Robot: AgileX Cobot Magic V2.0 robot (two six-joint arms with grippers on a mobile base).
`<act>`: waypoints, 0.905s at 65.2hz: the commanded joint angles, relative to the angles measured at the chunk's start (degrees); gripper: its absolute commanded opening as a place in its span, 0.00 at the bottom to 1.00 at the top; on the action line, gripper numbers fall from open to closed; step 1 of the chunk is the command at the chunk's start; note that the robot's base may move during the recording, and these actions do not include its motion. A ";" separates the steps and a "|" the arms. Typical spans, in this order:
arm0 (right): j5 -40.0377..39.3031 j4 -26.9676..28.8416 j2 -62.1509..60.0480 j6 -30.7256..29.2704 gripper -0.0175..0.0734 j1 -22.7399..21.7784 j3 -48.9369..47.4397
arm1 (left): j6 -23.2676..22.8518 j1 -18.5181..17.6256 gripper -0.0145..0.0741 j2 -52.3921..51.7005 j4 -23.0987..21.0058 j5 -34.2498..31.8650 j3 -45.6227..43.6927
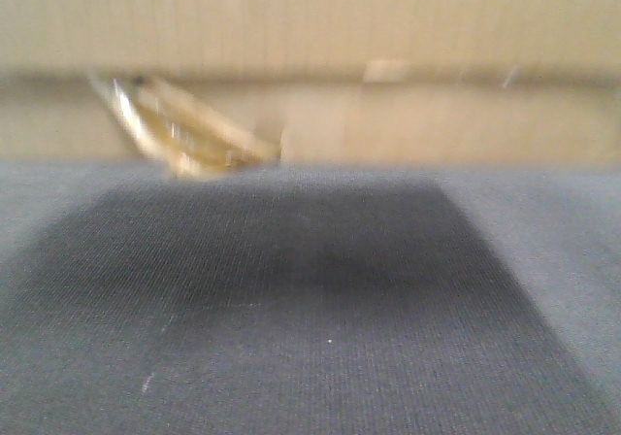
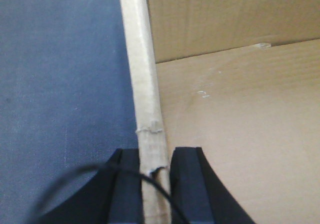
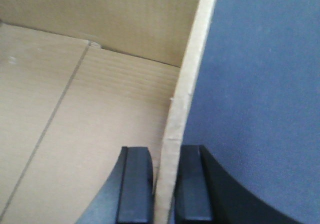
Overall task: Grab carton from right shelf to conveyor
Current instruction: 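Lower the carton onto the belt and open both grippers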
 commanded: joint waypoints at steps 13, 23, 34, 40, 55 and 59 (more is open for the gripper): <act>-12.53 -3.86 6.36 -0.69 0.13 -0.14 3.80 | 0.53 0.02 0.14 7.98 0.16 -8.91 -0.23; -14.90 -5.28 8.97 -0.69 0.13 -0.14 3.80 | 0.53 0.02 0.15 12.06 1.65 -10.75 -0.23; -15.05 -5.33 10.66 -0.69 0.17 -0.14 3.80 | 0.53 0.36 0.32 14.03 2.60 -10.86 -0.23; -14.85 -5.33 10.76 -0.69 0.41 -0.14 3.80 | 0.53 0.41 0.51 14.03 2.72 -10.86 -0.23; -13.27 -5.33 10.12 -0.66 0.82 -0.14 1.88 | 0.81 0.41 0.85 11.86 1.20 -10.50 -0.33; -13.15 -5.33 9.18 -0.66 0.82 -0.14 1.02 | 1.07 0.41 0.85 10.37 1.10 -10.38 -0.33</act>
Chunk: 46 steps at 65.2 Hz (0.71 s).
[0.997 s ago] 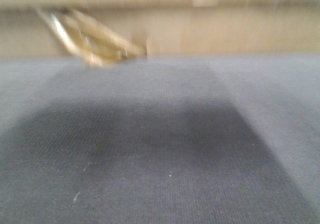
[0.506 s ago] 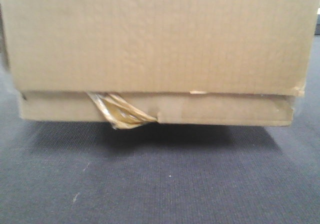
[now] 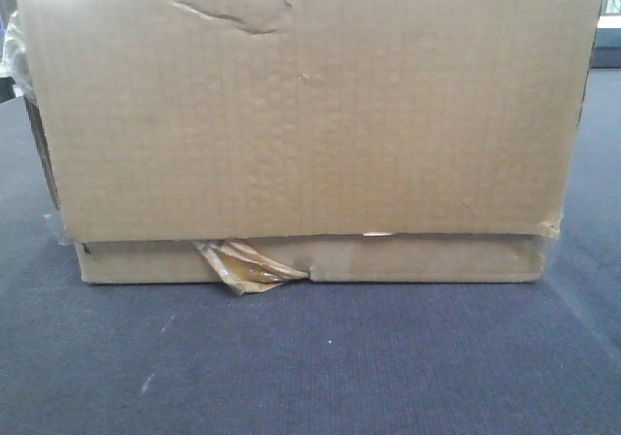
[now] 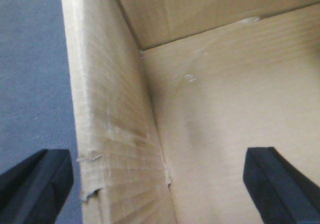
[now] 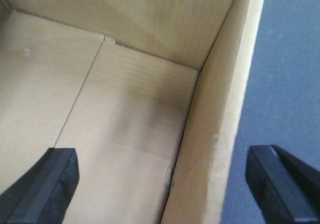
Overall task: Grab carton from right shelf to conveyor
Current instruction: 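Lower the carton onto the belt and open both grippers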
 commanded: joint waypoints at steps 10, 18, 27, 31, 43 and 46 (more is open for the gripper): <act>-0.45 -0.25 -6.21 1.07 0.80 -1.28 -2.88 | 0.93 -0.21 0.85 -8.72 0.52 -0.19 -0.44; 1.36 -0.25 -10.36 3.17 0.65 -5.09 -2.88 | 5.19 0.37 0.85 -14.03 0.64 -0.19 -0.30; 4.92 -0.25 -14.05 3.17 0.34 -10.85 -2.88 | 6.54 3.93 0.85 -20.31 0.50 -1.39 2.19; 5.78 -0.25 -15.53 3.17 0.23 -13.37 -2.44 | 6.54 6.58 0.84 -22.96 -0.90 -2.83 4.53; 2.55 -0.97 -21.55 3.17 0.12 -16.07 5.44 | 7.02 16.26 0.61 -32.75 -6.11 -9.25 17.72; 0.96 -1.31 -23.28 3.17 0.12 -16.07 9.37 | 7.02 17.95 0.52 -35.16 -7.03 -11.27 21.56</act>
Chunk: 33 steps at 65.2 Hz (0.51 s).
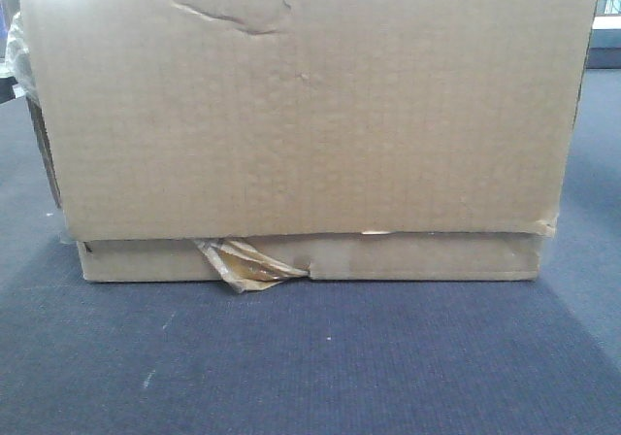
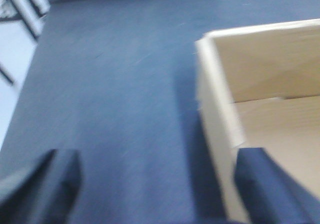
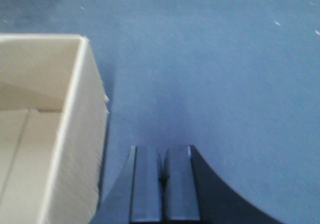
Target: Grab carton from right shelf to conveyor
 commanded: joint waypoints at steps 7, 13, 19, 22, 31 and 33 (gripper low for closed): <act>-6.70 -1.03 -6.77 0.06 0.12 -0.46 13.55 | 0.42 5.40 0.29 -10.10 -3.61 -8.42 15.15; -10.64 -1.03 -10.23 0.06 0.12 -0.46 21.06 | 0.42 5.65 0.13 -15.05 -3.61 -12.10 22.82; -15.44 -1.03 -14.24 0.06 0.12 -0.46 29.16 | 0.42 5.65 0.15 -20.37 -3.61 -16.24 29.44; -17.29 -1.03 -16.22 0.06 0.12 -0.46 32.14 | 0.42 5.65 0.15 -22.88 -3.76 -17.74 32.94; -24.02 -1.03 -23.12 0.06 0.12 -0.46 42.59 | 0.42 5.65 0.14 -30.50 -3.97 -20.08 40.47; -25.33 -1.03 -24.67 0.06 0.12 -0.46 44.59 | 0.42 5.65 0.14 -32.09 -3.97 -20.47 41.90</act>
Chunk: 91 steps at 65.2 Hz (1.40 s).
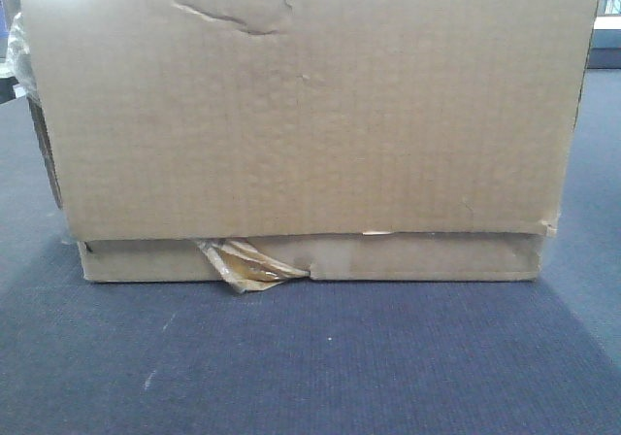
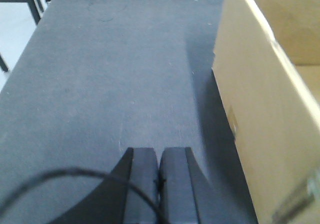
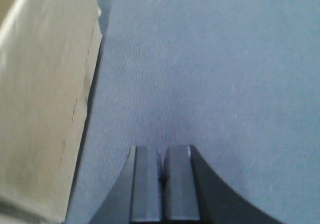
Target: Grab carton from right shelf to conveyor
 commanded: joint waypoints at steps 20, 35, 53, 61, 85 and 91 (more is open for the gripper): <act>-9.57 -0.80 -27.06 -0.06 0.12 -0.27 18.62 | 0.32 0.15 0.14 -18.52 -0.47 -4.25 11.35; -10.00 -0.80 -43.69 -0.06 0.12 -0.27 19.77 | 0.32 0.15 0.14 -23.50 -0.37 -4.13 11.45; -10.00 -0.80 -48.60 -0.06 0.12 -0.27 19.77 | 0.32 0.15 0.14 -24.25 -0.37 -4.13 11.45; -10.00 -0.80 -48.60 -0.06 0.12 -0.27 19.77 | 0.32 0.15 0.14 -24.25 -0.37 -4.13 11.45; -10.00 -0.80 -48.60 -0.06 0.12 -0.27 19.77 | 0.32 0.15 0.14 -24.25 -0.37 -4.13 11.45; -10.00 -0.80 -48.60 -0.06 0.12 -0.27 19.77 | 0.32 0.15 0.14 -24.25 -0.37 -4.13 11.45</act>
